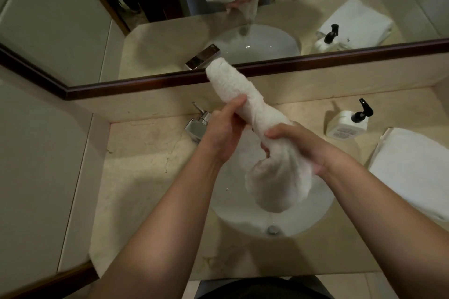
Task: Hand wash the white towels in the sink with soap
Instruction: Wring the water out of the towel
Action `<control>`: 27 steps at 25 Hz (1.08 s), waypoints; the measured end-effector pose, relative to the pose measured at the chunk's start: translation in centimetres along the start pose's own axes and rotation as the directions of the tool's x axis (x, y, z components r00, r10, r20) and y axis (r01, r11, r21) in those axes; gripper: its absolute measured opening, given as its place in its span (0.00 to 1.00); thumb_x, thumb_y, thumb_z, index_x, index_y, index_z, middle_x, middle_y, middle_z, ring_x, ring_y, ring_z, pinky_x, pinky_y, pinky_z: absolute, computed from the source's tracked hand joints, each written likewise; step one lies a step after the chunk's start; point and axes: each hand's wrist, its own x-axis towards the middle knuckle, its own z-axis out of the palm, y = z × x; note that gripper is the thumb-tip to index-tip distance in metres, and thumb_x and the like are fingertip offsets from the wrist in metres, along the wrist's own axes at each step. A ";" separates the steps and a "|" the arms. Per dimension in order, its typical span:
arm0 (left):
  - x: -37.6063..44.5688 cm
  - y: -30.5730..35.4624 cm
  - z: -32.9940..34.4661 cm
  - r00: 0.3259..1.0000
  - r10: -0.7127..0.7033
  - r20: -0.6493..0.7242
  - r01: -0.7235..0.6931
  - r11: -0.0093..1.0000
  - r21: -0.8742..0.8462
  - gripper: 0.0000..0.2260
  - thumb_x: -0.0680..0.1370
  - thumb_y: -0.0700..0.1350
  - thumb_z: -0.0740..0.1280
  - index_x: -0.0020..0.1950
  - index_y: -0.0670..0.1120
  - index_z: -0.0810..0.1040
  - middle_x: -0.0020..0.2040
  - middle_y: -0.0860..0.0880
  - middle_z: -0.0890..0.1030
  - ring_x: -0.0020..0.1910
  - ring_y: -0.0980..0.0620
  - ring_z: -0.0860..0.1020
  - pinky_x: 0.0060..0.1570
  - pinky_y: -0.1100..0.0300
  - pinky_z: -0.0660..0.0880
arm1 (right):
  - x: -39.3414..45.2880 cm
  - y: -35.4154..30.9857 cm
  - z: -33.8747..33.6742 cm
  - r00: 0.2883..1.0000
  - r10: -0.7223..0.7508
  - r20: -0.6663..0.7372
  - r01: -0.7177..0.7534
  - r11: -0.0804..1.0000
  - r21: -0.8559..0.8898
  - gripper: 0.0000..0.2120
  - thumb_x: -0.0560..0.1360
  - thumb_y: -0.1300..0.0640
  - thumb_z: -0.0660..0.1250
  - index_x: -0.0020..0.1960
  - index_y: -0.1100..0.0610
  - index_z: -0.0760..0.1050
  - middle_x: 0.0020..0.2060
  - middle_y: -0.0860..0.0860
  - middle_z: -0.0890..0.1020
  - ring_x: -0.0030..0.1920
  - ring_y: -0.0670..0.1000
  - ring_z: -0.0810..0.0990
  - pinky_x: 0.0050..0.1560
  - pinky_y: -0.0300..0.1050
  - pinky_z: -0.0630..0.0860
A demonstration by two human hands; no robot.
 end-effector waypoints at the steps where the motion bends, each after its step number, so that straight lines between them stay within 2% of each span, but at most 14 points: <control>1: 0.1 -0.1 -0.1 0.999 0.029 0.029 -0.029 1.000 0.007 0.29 0.67 0.56 0.79 0.59 0.40 0.78 0.53 0.44 0.82 0.53 0.46 0.80 0.52 0.53 0.79 | -0.2 -0.2 -0.2 0.996 0.065 0.063 -0.068 0.996 0.050 0.21 0.64 0.58 0.75 0.54 0.62 0.76 0.35 0.56 0.77 0.32 0.51 0.77 0.34 0.43 0.77; 3: 0.0 -0.1 0.5 0.995 0.047 0.089 -0.047 0.999 0.003 0.35 0.58 0.62 0.82 0.57 0.46 0.79 0.46 0.48 0.82 0.45 0.50 0.81 0.45 0.52 0.77 | -0.3 -0.3 -0.5 0.974 0.145 0.173 -0.156 0.987 0.049 0.28 0.56 0.55 0.80 0.53 0.62 0.76 0.36 0.55 0.77 0.33 0.51 0.77 0.36 0.43 0.77; 4: -0.1 0.0 0.9 0.993 0.036 0.114 -0.034 0.999 -0.019 0.33 0.56 0.62 0.82 0.55 0.48 0.80 0.42 0.49 0.81 0.42 0.51 0.81 0.45 0.51 0.76 | -0.3 -0.2 -0.4 0.967 0.155 0.203 -0.166 0.985 0.041 0.28 0.56 0.55 0.80 0.52 0.62 0.77 0.36 0.55 0.78 0.33 0.51 0.77 0.37 0.43 0.77; 7: -0.1 0.2 1.8 0.981 0.012 0.194 0.008 0.995 -0.104 0.17 0.59 0.56 0.80 0.43 0.50 0.85 0.44 0.50 0.84 0.48 0.49 0.83 0.57 0.49 0.76 | -0.8 0.1 0.4 0.981 0.120 0.151 -0.125 0.992 0.023 0.23 0.63 0.54 0.75 0.55 0.60 0.74 0.36 0.54 0.78 0.33 0.49 0.76 0.36 0.41 0.76; 8: -0.3 0.4 2.0 0.980 -0.007 0.199 0.025 0.996 -0.089 0.13 0.62 0.54 0.78 0.42 0.49 0.86 0.45 0.49 0.84 0.49 0.50 0.83 0.57 0.50 0.77 | -1.1 0.1 0.8 0.990 0.087 0.115 -0.091 0.995 0.029 0.21 0.67 0.51 0.74 0.56 0.58 0.74 0.36 0.53 0.78 0.33 0.49 0.76 0.35 0.40 0.76; 9: -0.5 0.4 2.2 0.984 -0.039 0.175 0.053 0.996 -0.075 0.11 0.65 0.52 0.76 0.42 0.47 0.85 0.44 0.48 0.84 0.47 0.50 0.83 0.52 0.53 0.79 | -1.2 0.1 1.0 0.997 0.023 0.074 -0.025 0.999 0.020 0.19 0.71 0.46 0.72 0.58 0.54 0.75 0.36 0.52 0.79 0.32 0.48 0.77 0.34 0.40 0.76; 11: -1.1 0.1 2.9 0.995 -0.083 0.048 0.087 0.991 -0.102 0.07 0.72 0.47 0.73 0.40 0.44 0.80 0.37 0.49 0.81 0.37 0.52 0.80 0.42 0.57 0.80 | -1.6 0.4 1.6 0.988 -0.152 -0.039 0.146 0.981 -0.125 0.19 0.75 0.36 0.59 0.58 0.47 0.76 0.35 0.48 0.83 0.32 0.47 0.79 0.32 0.40 0.76; 13: -1.1 -0.8 3.5 0.988 -0.111 -0.105 0.091 0.979 -0.182 0.07 0.77 0.42 0.69 0.38 0.44 0.78 0.34 0.50 0.79 0.34 0.54 0.78 0.40 0.59 0.79 | -1.5 0.9 1.9 0.941 -0.283 -0.184 0.202 0.909 -0.364 0.23 0.78 0.34 0.50 0.57 0.46 0.76 0.31 0.46 0.84 0.30 0.47 0.81 0.33 0.39 0.77; 16: -1.1 -2.2 4.2 0.949 -0.187 -0.254 0.124 0.962 -0.244 0.08 0.76 0.41 0.71 0.37 0.44 0.77 0.31 0.49 0.78 0.31 0.53 0.77 0.38 0.58 0.78 | -0.8 2.8 1.4 0.864 -0.436 -0.251 0.230 0.786 -0.573 0.28 0.76 0.33 0.46 0.52 0.47 0.79 0.29 0.42 0.83 0.33 0.39 0.82 0.37 0.35 0.75; 18: -1.1 -3.0 4.4 0.909 -0.239 -0.340 0.154 0.954 -0.259 0.08 0.74 0.41 0.73 0.36 0.43 0.77 0.30 0.48 0.78 0.29 0.52 0.77 0.37 0.56 0.78 | -0.2 4.2 0.9 0.816 -0.518 -0.256 0.262 0.727 -0.635 0.26 0.80 0.36 0.46 0.47 0.48 0.79 0.29 0.41 0.81 0.34 0.36 0.79 0.37 0.30 0.70; 20: -1.3 -4.0 4.5 0.870 -0.249 -0.425 0.132 0.950 -0.284 0.09 0.74 0.40 0.74 0.36 0.42 0.77 0.28 0.48 0.77 0.27 0.53 0.77 0.34 0.58 0.77 | 0.2 5.3 0.4 0.780 -0.552 -0.294 0.246 0.702 -0.668 0.26 0.84 0.42 0.48 0.44 0.53 0.80 0.32 0.46 0.82 0.35 0.40 0.80 0.35 0.33 0.70; 23: -1.9 -5.6 4.7 0.808 -0.197 -0.555 0.065 0.966 -0.249 0.11 0.74 0.38 0.73 0.33 0.42 0.75 0.26 0.47 0.76 0.25 0.52 0.75 0.32 0.59 0.76 | 0.1 6.4 0.0 0.781 -0.542 -0.310 0.152 0.646 -0.748 0.27 0.84 0.46 0.49 0.45 0.61 0.80 0.39 0.59 0.84 0.42 0.56 0.81 0.45 0.50 0.74; 25: -2.4 -6.2 4.8 0.769 -0.190 -0.611 0.064 0.973 -0.222 0.10 0.73 0.39 0.73 0.34 0.41 0.75 0.27 0.47 0.77 0.26 0.51 0.76 0.33 0.59 0.77 | -0.2 6.6 0.1 0.793 -0.532 -0.298 0.125 0.620 -0.775 0.27 0.84 0.45 0.50 0.46 0.61 0.80 0.40 0.58 0.84 0.43 0.56 0.81 0.48 0.50 0.74; 27: -3.0 -6.4 4.8 0.739 -0.184 -0.648 0.065 0.977 -0.202 0.09 0.73 0.42 0.75 0.38 0.40 0.78 0.31 0.46 0.80 0.28 0.51 0.79 0.35 0.59 0.78 | -0.4 6.3 0.0 0.831 -0.478 -0.283 0.102 0.632 -0.768 0.30 0.82 0.39 0.52 0.46 0.61 0.82 0.39 0.56 0.84 0.43 0.54 0.82 0.45 0.46 0.74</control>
